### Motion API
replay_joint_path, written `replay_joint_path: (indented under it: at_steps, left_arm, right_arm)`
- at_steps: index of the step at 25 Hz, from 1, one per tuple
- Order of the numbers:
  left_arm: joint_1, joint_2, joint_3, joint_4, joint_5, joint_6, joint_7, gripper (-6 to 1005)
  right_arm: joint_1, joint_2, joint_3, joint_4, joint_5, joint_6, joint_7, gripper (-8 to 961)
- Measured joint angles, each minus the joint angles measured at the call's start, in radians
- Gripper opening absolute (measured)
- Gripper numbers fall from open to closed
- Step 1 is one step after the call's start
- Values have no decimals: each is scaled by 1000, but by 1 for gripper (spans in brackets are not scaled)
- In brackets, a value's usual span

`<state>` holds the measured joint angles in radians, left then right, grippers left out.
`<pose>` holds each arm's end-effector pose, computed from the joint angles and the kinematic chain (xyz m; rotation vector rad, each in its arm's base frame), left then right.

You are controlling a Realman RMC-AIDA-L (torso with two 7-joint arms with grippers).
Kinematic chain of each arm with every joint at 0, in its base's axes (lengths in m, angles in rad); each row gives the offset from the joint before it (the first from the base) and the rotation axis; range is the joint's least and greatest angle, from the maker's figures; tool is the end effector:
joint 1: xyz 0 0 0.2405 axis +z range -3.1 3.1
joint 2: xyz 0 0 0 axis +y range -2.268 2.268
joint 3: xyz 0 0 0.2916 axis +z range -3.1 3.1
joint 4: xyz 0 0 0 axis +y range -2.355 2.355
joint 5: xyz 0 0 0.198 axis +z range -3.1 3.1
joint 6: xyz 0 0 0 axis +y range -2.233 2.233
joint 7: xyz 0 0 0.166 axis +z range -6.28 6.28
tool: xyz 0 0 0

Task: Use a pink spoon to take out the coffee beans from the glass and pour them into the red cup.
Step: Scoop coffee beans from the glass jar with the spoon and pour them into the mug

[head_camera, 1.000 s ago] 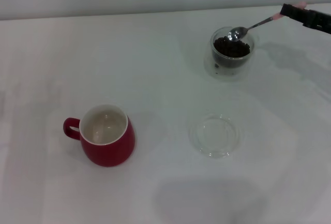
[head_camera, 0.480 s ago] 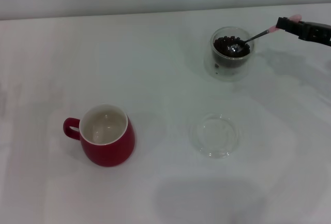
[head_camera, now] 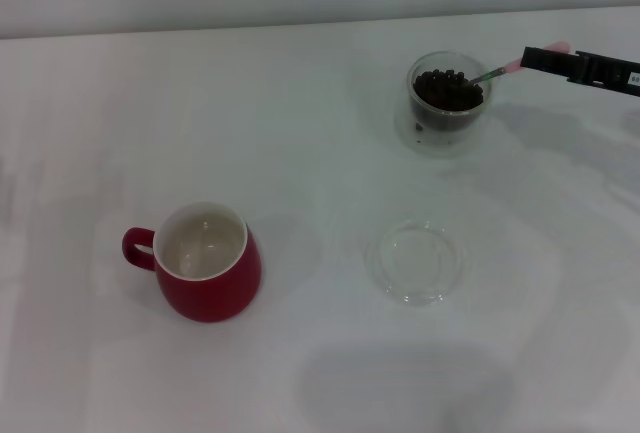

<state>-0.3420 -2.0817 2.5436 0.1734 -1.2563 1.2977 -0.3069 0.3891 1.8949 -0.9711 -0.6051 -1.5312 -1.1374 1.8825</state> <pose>-0.3748 0.3209 -0.0055 -1.3452 -0.7301 -0.8572 0.3540 0.3772 0.0449 -2.0528 1.3334 0.7857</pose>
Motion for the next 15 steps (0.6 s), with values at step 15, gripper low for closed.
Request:
replay_joint_path:
  at_steps: [15]
  left_arm:
    - [0,0,0,-5,0,0,0,726]
  right_arm:
    - [41,-24,2,9,-113,10,242,223]
